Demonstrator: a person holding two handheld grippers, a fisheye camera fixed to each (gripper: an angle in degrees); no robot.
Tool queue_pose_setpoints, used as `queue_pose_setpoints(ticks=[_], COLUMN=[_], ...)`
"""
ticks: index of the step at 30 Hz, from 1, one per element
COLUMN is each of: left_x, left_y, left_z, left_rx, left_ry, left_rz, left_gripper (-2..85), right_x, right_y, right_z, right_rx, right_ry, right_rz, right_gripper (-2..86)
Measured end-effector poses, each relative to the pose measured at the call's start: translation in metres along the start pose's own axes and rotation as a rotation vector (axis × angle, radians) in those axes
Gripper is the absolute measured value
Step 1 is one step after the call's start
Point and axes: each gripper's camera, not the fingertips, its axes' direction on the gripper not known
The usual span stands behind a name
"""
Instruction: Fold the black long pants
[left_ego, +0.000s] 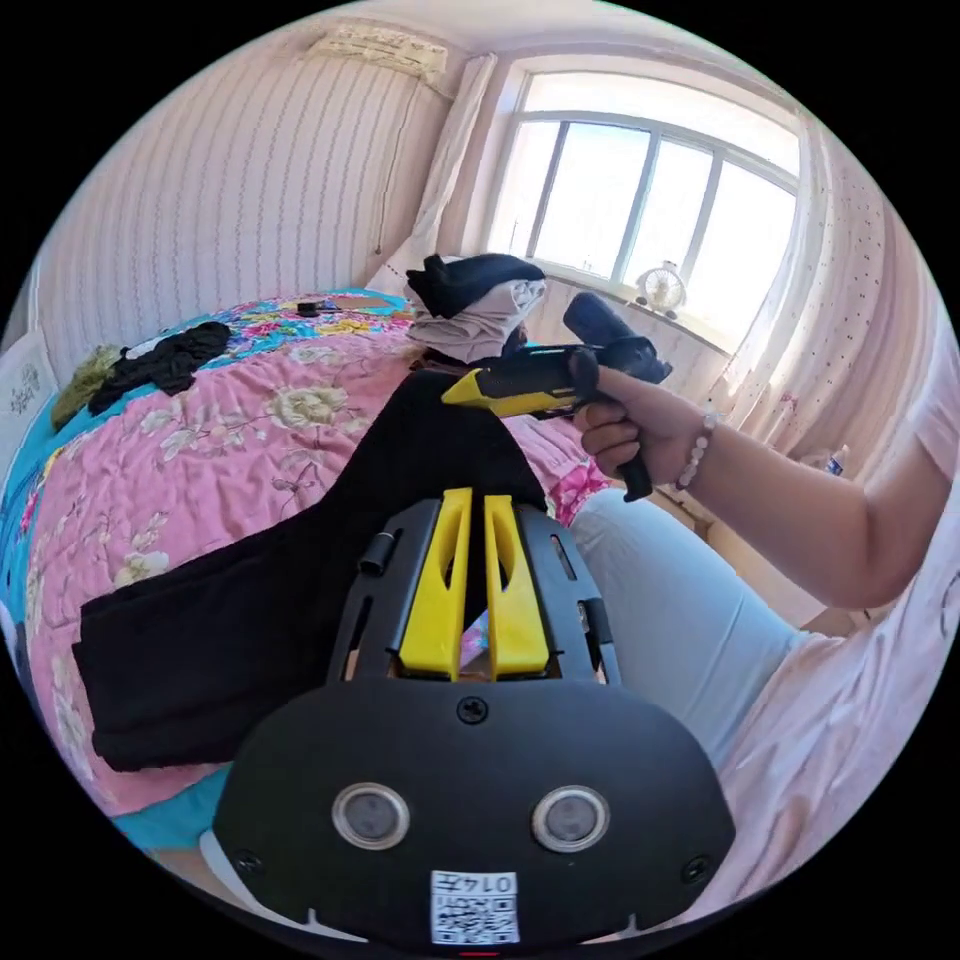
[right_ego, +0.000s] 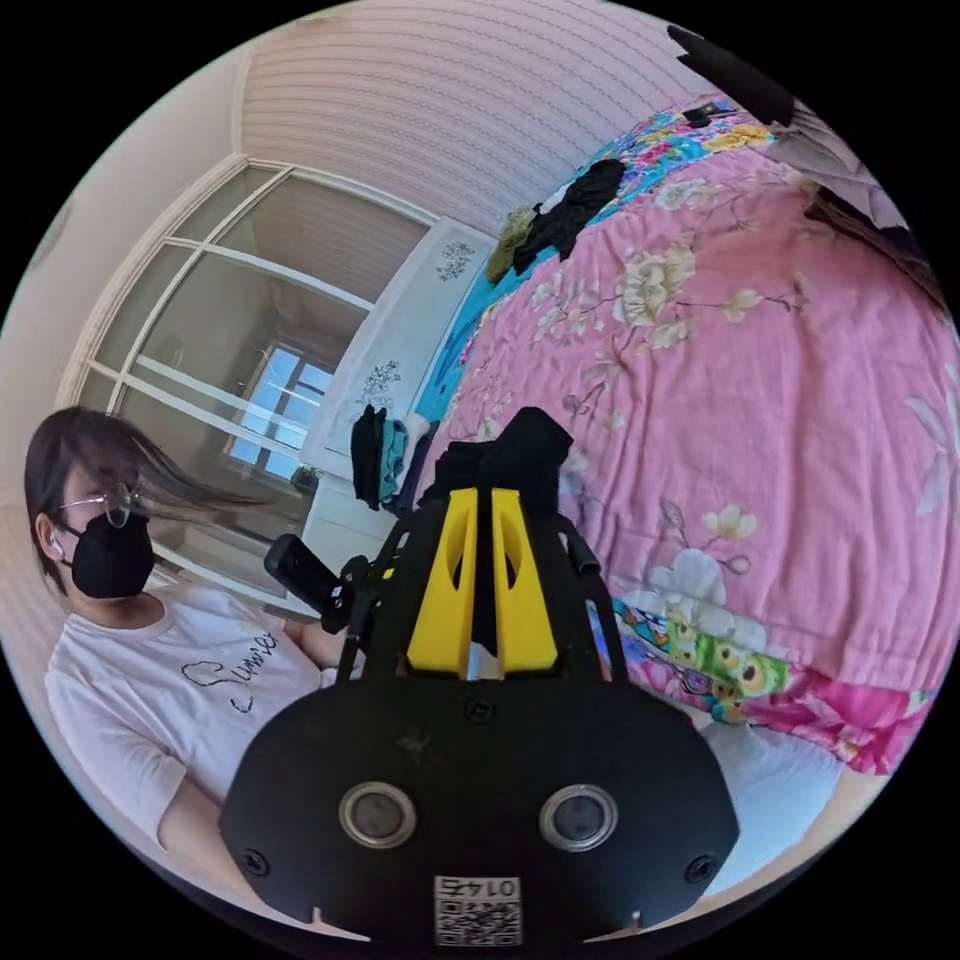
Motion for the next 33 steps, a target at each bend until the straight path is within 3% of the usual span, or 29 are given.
queue_pose_setpoints(ticks=[4, 6, 12, 17, 23, 26, 33], left_x=[-0.054, -0.085, -0.155, -0.166, -0.176, -0.193, -0.197], left_y=[0.010, 0.025, 0.078, 0.077, 0.047, 0.054, 0.037], left_z=[-0.076, -0.119, -0.156, -0.159, -0.117, -0.080, -0.102], left_rx=[0.125, 0.161, -0.020, 0.010, -0.056, -0.261, -0.277], left_ry=[-0.077, -0.207, -0.629, -0.557, -0.490, -0.568, -0.533], left_rz=[-0.199, -0.300, -0.549, -0.569, -0.480, -0.440, -0.364], left_gripper=[-0.3, -0.3, -0.9, -1.0, -1.0, -1.0, -0.7], right_x=[-0.028, -0.044, -0.080, -0.083, -0.071, -0.067, -0.070], right_y=[-0.037, -0.052, -0.068, -0.041, 0.020, 0.040, 0.050], right_z=[0.078, 0.123, 0.264, 0.283, 0.310, 0.334, 0.359], right_rx=[-0.069, -0.131, -0.310, -0.384, -0.621, -0.614, -0.595], right_ry=[-0.257, -0.318, -0.001, 0.091, 0.315, 0.381, 0.350], right_rz=[-0.093, -0.119, -0.190, -0.277, -0.353, -0.391, -0.386], right_gripper=[1.3, 1.2, 0.2, -0.2, -0.4, -0.4, -0.2])
